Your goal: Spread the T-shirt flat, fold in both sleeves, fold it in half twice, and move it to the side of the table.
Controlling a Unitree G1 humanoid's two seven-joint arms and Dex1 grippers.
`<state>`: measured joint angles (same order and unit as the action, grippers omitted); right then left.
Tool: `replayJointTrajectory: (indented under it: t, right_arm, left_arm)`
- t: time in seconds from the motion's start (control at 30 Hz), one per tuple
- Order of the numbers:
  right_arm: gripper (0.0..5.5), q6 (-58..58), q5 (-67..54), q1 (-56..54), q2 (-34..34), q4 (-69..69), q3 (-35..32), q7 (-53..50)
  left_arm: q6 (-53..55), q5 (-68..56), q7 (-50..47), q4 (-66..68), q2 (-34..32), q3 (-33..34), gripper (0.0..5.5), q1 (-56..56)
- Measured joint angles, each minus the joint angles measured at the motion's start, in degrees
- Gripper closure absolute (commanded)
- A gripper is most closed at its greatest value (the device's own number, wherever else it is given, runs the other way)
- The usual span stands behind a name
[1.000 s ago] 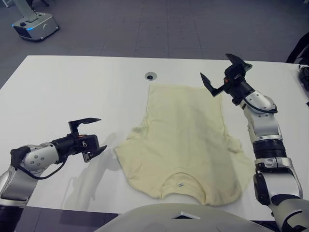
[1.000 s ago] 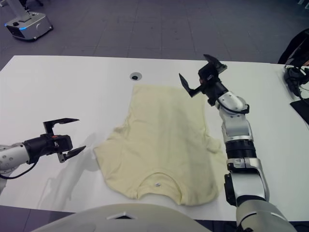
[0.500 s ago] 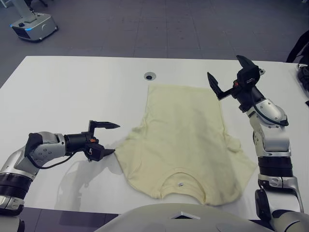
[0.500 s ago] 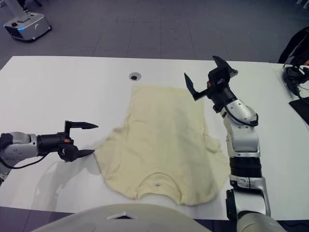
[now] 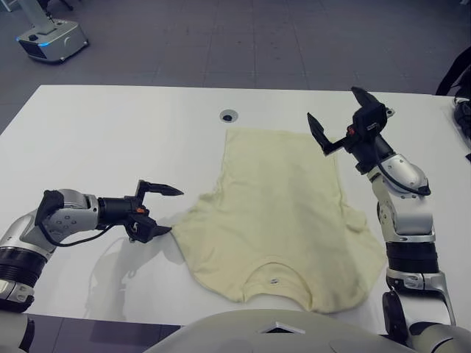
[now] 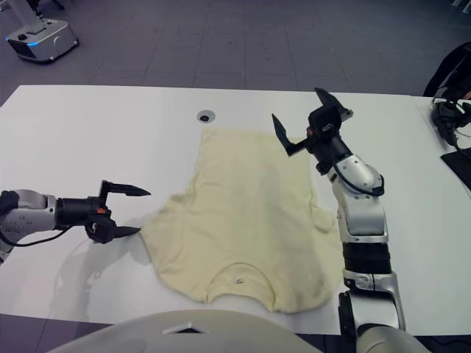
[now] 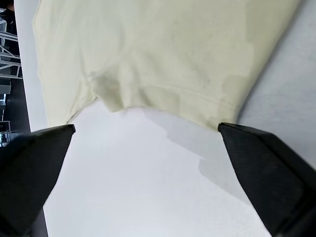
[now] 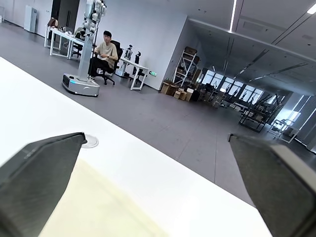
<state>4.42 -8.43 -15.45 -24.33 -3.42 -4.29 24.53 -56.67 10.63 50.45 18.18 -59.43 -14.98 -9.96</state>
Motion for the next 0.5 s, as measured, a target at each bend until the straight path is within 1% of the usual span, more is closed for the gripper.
replayJointTrajectory:
  t: [0.43,0.5]
  right_arm:
    - [0.12,-0.01,0.27,0.16,0.00,0.06,0.04,0.15]
    - [0.12,-0.01,0.27,0.16,0.00,0.07,0.07,0.18]
  left_arm:
    - [2.04,-5.11,0.59,-1.24,-2.36,2.04,0.10,1.72]
    - [1.81,-4.03,0.93,-0.99,-2.58,2.03,0.10,2.03]
